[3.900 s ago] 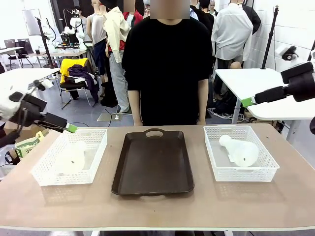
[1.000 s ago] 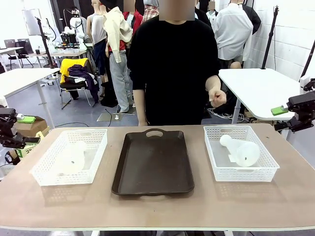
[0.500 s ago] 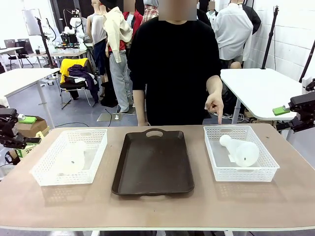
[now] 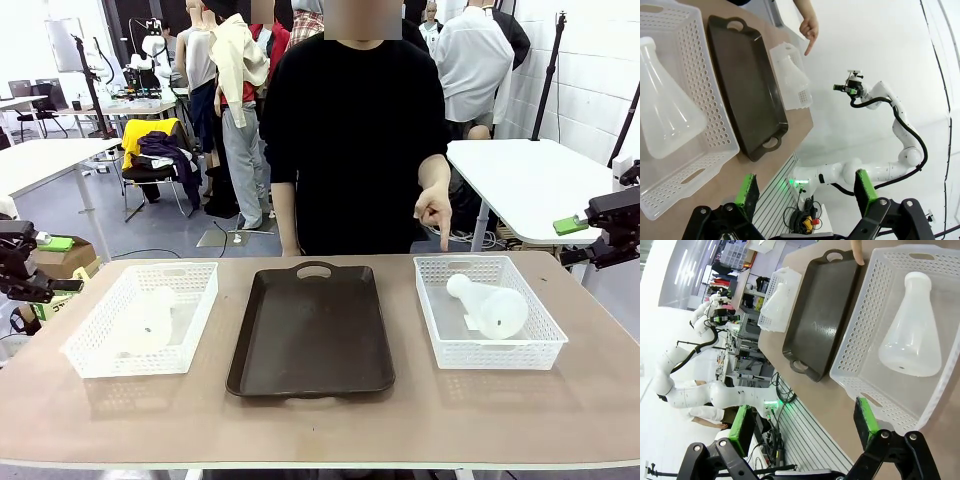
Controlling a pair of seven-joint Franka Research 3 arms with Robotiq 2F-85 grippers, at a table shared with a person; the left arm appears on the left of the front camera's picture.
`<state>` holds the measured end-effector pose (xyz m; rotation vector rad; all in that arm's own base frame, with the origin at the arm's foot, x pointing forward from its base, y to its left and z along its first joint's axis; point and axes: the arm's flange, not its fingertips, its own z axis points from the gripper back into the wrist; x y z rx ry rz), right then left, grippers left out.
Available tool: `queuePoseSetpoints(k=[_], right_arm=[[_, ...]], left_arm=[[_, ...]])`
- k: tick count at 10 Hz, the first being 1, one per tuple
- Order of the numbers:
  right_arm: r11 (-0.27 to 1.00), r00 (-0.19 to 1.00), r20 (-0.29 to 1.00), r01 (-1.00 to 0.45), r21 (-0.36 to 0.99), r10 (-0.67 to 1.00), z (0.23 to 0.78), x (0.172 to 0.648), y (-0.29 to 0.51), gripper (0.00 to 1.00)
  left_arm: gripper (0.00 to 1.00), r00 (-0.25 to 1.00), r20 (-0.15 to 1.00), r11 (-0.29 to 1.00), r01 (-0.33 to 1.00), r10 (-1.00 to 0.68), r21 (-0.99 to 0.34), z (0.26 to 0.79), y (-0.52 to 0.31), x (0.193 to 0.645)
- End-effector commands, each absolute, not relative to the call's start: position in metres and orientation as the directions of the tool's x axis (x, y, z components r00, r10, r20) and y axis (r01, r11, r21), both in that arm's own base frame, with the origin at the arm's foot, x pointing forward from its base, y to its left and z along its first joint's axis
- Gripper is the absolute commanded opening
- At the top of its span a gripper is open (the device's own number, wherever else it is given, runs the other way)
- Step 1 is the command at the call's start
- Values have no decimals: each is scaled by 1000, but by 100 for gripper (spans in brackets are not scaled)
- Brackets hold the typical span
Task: Prepare the laboratory tools.
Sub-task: Pick up the Big flask that the person points to.
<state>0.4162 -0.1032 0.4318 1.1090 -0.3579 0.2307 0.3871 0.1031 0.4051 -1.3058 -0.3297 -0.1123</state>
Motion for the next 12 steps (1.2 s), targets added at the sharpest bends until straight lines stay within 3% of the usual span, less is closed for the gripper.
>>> queuePoseSetpoints(k=[1,4,5,8,12], right_arm=[[437,917,399,-358,825,-3,431,413,-101,100],[430,920,393,-356,829,4,432,416,-103,100],[491,906,421,-388,780,48,448,417,-100,100],[722,845,484,-479,500,226,500,441,-60,100],[791,760,328,-609,58,561,511,498,42,100]], left_arm=[[100,945,308,264,271,108,-925,408,104,386],[100,945,308,264,271,108,-925,408,104,386],[100,945,308,264,271,108,-925,408,104,386],[100,945,308,264,271,108,-925,408,104,386],[100,945,308,264,271,108,-925,408,104,386]])
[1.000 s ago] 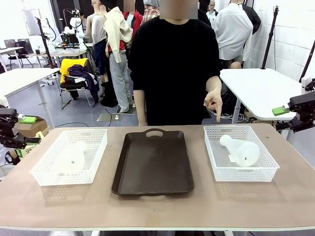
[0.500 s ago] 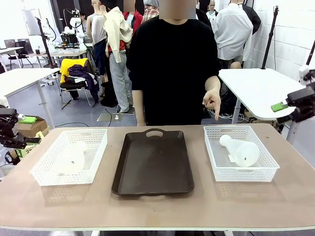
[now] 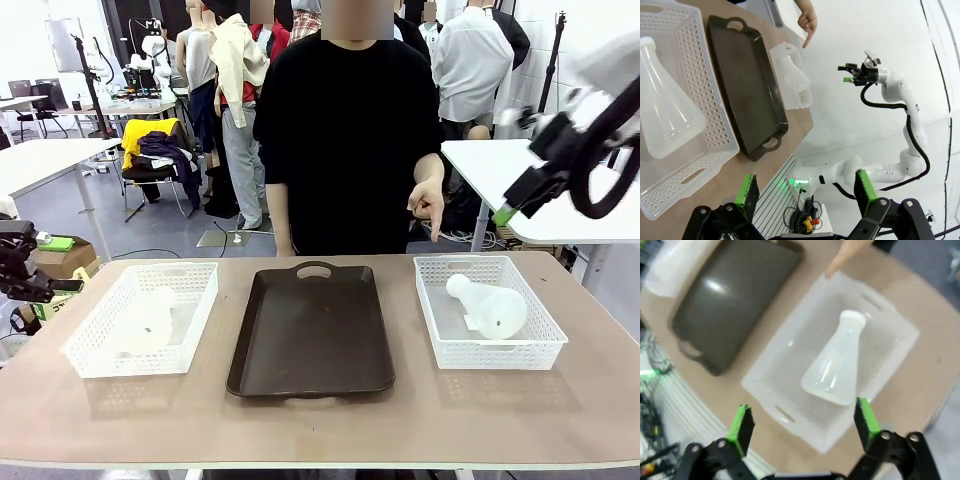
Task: Prepare the laboratory tools.
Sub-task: Pick up the Big flask that the person points to.
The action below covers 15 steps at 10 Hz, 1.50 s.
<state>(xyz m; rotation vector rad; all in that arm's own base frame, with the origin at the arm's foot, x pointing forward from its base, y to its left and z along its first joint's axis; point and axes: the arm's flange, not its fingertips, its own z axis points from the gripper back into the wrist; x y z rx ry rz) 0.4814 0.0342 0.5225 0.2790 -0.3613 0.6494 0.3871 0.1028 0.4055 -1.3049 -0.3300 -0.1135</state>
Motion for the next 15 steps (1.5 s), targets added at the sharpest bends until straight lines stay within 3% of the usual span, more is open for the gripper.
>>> queuePoseSetpoints(k=[1,4,9,10,15], right_arm=[[783,756,266,-622,7,599,502,509,64,100],[779,762,162,-618,-107,627,462,535,108,100],[852,848,79,-518,-80,523,384,577,117,100],[818,812,93,-572,-67,576,395,557,113,100],[821,816,97,-565,-76,570,385,570,120,100]], left_arm=[[100,945,308,264,271,108,-925,408,104,386],[100,945,308,264,271,108,-925,408,104,386],[100,945,308,264,271,108,-925,408,104,386],[100,945,308,264,271,108,-925,408,104,386],[100,945,308,264,271,108,-925,408,104,386]])
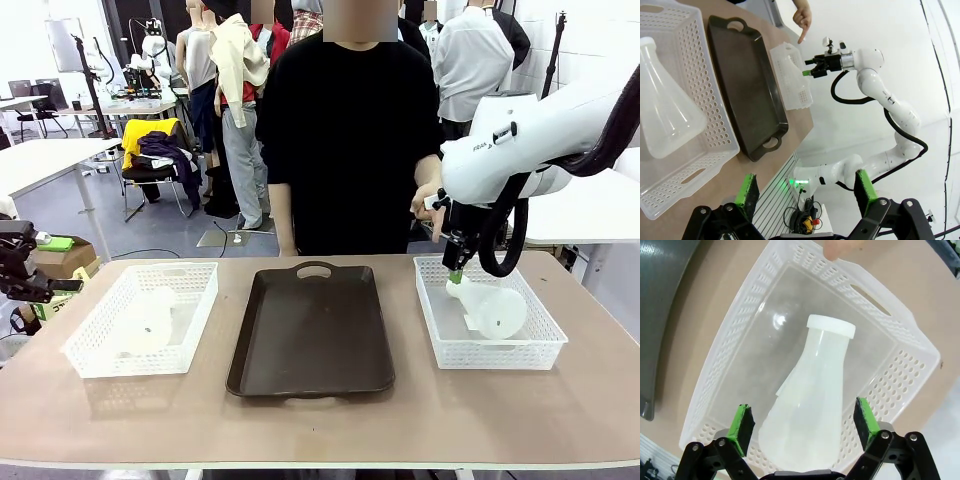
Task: Prepare the laboratory tools.
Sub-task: Pick up the Big flask that the person points to.
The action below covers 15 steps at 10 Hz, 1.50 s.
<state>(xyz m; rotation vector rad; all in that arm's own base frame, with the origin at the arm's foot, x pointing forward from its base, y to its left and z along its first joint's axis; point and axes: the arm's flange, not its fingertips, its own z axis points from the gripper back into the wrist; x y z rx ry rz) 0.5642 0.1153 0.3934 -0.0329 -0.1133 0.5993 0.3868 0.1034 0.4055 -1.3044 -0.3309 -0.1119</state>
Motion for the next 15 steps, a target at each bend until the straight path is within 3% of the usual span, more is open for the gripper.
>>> queuePoseSetpoints(k=[1,15], right_arm=[[821,813,112,-567,-64,571,379,579,121,100],[842,841,29,-538,-43,540,322,627,117,100]], left_arm=[[100,945,308,264,271,108,-925,408,104,386],[100,945,308,264,271,108,-925,408,104,386]])
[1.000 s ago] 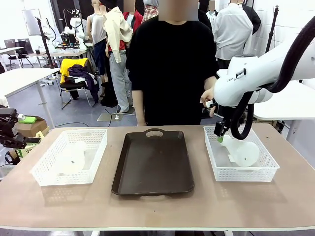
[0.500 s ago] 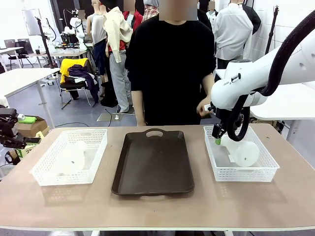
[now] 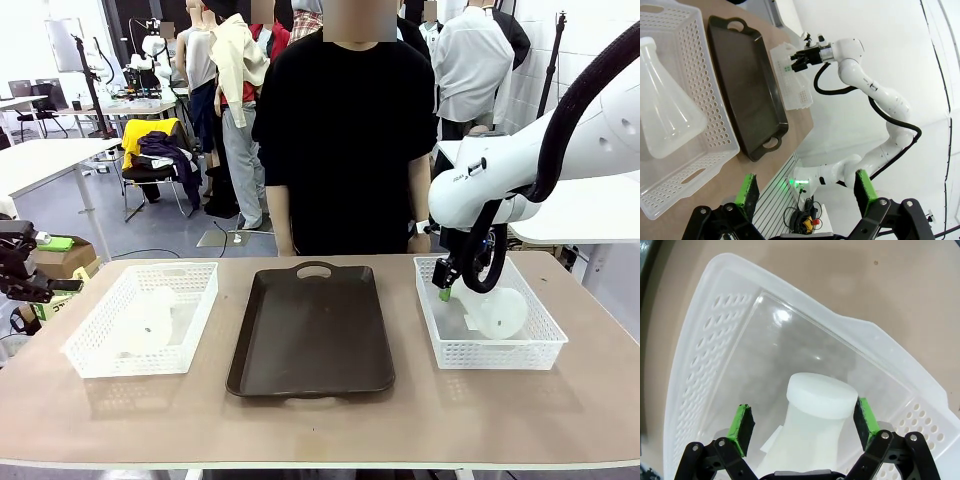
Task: Prepare the laboratory tools.
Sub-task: Pick up the Big flask that the person points to.
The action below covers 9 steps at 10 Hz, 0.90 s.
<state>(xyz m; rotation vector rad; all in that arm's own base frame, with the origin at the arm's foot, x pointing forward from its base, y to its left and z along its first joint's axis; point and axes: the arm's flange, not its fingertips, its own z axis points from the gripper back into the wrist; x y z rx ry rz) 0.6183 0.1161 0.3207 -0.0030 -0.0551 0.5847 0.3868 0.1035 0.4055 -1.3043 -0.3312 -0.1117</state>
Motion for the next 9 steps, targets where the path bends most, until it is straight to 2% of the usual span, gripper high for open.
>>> queuePoseSetpoints(k=[1,2,7,8,9], right_arm=[[848,848,22,-528,-43,530,320,627,117,100],[849,849,20,-526,-44,527,320,628,116,91],[862,863,-6,-506,-43,506,320,627,114,13],[863,863,-9,-504,-39,504,320,626,113,0],[865,866,-9,-499,-40,500,320,625,112,0]], left_arm=[[100,945,308,264,271,108,-925,408,104,386],[100,945,308,264,271,108,-925,408,104,386],[100,945,308,264,271,108,-925,408,104,386],[100,945,308,264,271,108,-925,408,104,386],[100,945,308,264,271,108,-925,408,104,386]])
